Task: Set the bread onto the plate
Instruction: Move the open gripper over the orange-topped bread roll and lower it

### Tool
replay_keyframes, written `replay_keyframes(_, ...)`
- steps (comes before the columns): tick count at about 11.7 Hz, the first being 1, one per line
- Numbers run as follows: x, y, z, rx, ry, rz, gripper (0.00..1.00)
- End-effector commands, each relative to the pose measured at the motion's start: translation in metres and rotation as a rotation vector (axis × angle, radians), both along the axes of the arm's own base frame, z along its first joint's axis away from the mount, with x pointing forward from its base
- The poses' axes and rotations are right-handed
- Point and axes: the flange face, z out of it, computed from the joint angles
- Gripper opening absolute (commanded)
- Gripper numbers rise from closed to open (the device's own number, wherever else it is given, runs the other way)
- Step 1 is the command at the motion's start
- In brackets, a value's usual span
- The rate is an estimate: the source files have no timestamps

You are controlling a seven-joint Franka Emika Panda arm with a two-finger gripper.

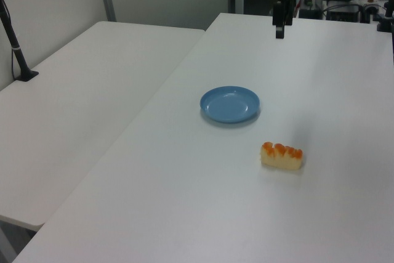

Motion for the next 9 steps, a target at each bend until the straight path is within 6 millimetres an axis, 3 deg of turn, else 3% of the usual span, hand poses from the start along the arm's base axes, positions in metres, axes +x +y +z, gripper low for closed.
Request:
replay_keyframes(1,-0.002,0.093,-0.051,0.003,0.025,0.016,1.00)
replay_keyframes(3,-0.018,0.142,-0.109,0.000,0.010,0.028,1.00)
replay_keyframes(4,-0.025,0.155,-0.135,-0.006,0.016,0.024,1.00)
replay_keyframes(6,-0.034,0.173,-0.175,-0.026,0.058,0.064,1.00)
replay_keyframes(9,-0.047,0.192,-0.217,-0.060,0.091,0.124,1.00)
